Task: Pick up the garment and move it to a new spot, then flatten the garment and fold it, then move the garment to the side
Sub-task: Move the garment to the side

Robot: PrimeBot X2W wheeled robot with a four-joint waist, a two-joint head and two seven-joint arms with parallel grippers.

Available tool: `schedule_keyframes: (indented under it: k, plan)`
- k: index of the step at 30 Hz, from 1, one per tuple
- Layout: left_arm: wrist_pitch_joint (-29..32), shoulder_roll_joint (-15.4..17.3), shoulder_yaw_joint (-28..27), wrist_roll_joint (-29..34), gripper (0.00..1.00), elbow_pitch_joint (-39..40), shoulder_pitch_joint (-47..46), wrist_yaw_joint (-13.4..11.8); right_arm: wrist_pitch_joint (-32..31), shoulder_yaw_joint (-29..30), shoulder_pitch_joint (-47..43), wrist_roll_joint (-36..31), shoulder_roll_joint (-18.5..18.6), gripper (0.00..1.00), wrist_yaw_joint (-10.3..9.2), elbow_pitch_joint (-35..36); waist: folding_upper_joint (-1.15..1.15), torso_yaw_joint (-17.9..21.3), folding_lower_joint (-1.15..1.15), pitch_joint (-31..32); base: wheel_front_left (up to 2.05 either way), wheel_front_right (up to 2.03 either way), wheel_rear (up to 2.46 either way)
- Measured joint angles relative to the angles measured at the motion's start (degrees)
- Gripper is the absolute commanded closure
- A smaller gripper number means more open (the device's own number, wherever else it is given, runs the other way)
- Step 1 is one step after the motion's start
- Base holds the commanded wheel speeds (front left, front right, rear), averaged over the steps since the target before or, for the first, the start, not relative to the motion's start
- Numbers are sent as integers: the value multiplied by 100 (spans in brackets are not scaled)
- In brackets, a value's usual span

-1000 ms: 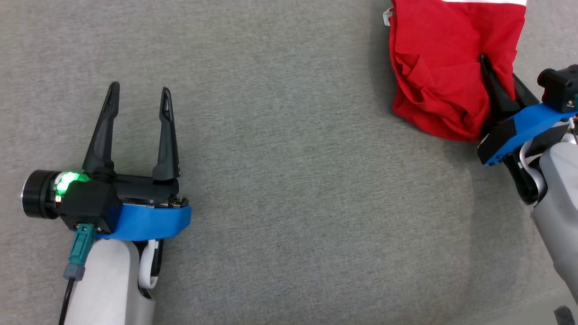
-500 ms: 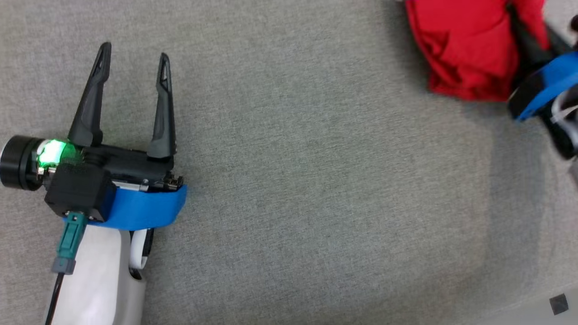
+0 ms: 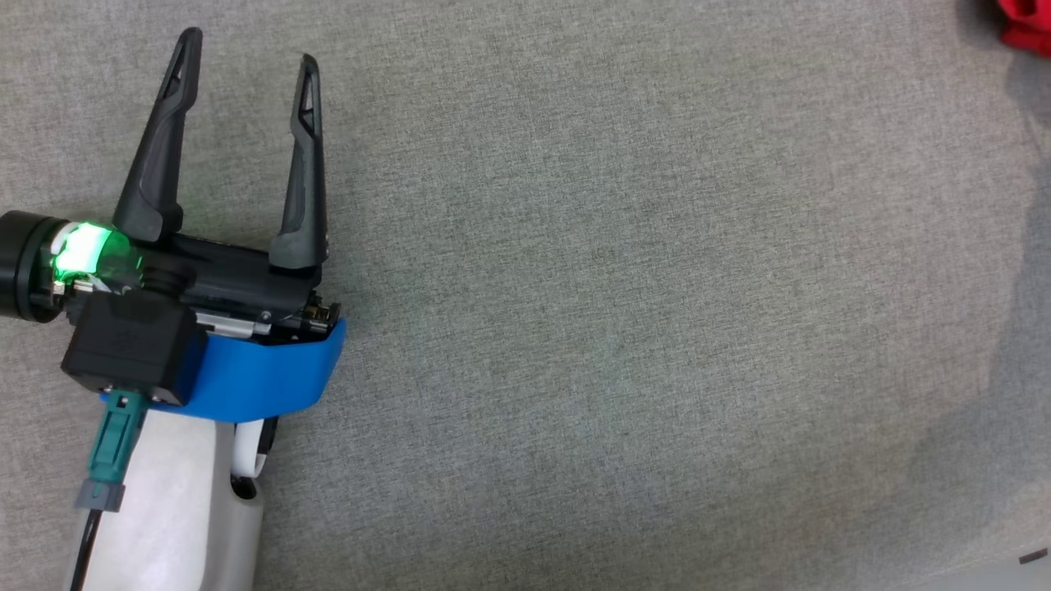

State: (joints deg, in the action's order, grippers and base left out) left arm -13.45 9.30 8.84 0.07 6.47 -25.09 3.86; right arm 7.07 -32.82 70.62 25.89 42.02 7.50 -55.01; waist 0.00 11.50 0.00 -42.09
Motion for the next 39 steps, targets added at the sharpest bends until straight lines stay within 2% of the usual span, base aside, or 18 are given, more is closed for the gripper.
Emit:
schedule_keyframes:
  k: [8, 10, 12, 13, 14, 15, 16, 17, 18, 24, 32, 34, 39]
  plan:
    - [46, 78, -30, -48, 0, 130, 44, -54, -52, -288, 381, 254, 21, 100, 0, -460, 0, -42, 0, -22, 0, 0, 0]
    - [76, 96, -33, -49, 0, 160, 53, -63, -7, -327, 478, 253, -20, 86, 0, -579, 0, -50, 0, -24, 0, 0, 0]
    - [86, 107, -31, -49, 0, 194, 60, -78, 35, -371, 593, 218, -71, 100, 0, -722, 0, -62, 0, -22, 0, 0, 0]
    - [101, 112, -26, -51, 0, 209, 63, -79, 60, -379, 645, 186, -110, 100, 0, -801, 0, -73, 0, -20, 0, 0, 0]
    - [103, 118, -19, -53, 0, 219, 64, -79, 87, -380, 694, 174, -145, 88, 0, -882, 0, -90, 0, -16, 0, 0, 0]
    - [120, 121, -10, -55, 0, 226, 65, -79, 142, -378, 752, 143, -175, 90, 0, -956, 0, -110, 0, -13, 0, 0, 0]
    - [125, 123, -3, -56, 0, 233, 65, -80, 185, -381, 822, 89, -193, 86, 1, -1042, 0, -132, 0, -12, 0, 0, 0]
    - [125, 124, 2, -57, 0, 236, 66, -82, 213, -377, 895, 57, -211, 64, 1, -1122, 0, -157, 0, -10, 0, 0, 0]
    - [125, 127, 10, -58, 0, 243, 68, -85, 260, -357, 964, 30, -226, 0, 1, -1225, 0, -181, 0, -10, 0, 0, 0]
    - [90, 129, 27, -109, 0, 209, 167, -140, 465, -254, 1147, -270, -258, 0, 0, -1664, 1, -320, 1, 73, 0, 0, 0]
    - [-31, 100, -29, -250, 0, -65, 316, -208, 767, -37, 1089, -517, -296, 0, 0, -1737, 0, -416, 0, 535, 0, 0, 0]
    - [-73, 78, -45, -298, 0, -154, 405, -238, 788, 78, 955, -508, -377, 0, 0, -1533, 0, -440, 0, 709, 0, 0, 0]
    - [-127, 31, -133, -438, 0, -421, 695, -314, 797, 615, 199, -515, -642, 0, 0, -442, 0, -509, -1, 1226, 0, 0, 0]
